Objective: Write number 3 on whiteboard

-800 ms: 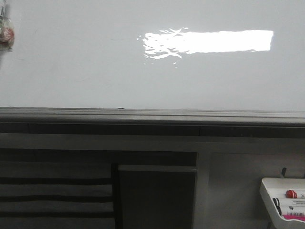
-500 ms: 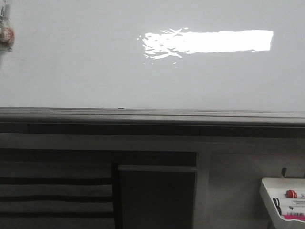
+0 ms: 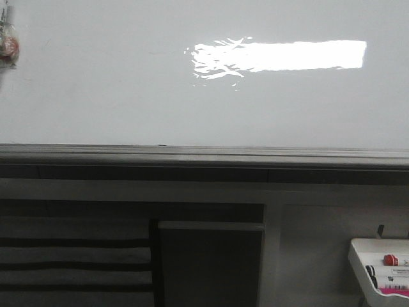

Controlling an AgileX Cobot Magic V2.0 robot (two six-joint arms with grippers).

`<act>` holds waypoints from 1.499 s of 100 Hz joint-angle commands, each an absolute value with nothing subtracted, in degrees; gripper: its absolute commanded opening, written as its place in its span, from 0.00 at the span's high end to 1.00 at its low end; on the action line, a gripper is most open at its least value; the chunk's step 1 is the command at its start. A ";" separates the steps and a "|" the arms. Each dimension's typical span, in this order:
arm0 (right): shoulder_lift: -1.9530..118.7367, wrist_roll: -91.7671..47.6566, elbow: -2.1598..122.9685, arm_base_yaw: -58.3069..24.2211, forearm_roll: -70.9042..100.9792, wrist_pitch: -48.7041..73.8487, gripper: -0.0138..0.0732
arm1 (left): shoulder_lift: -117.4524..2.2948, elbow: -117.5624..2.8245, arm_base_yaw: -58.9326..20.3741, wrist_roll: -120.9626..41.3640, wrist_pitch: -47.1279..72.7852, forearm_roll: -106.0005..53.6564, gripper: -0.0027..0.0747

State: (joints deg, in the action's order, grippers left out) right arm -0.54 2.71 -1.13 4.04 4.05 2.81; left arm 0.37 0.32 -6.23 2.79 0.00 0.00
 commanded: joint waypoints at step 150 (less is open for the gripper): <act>20.11 -3.14 33.33 4.16 0.97 20.45 0.93 | -22.85 -33.30 -6.17 2.93 21.69 0.00 0.99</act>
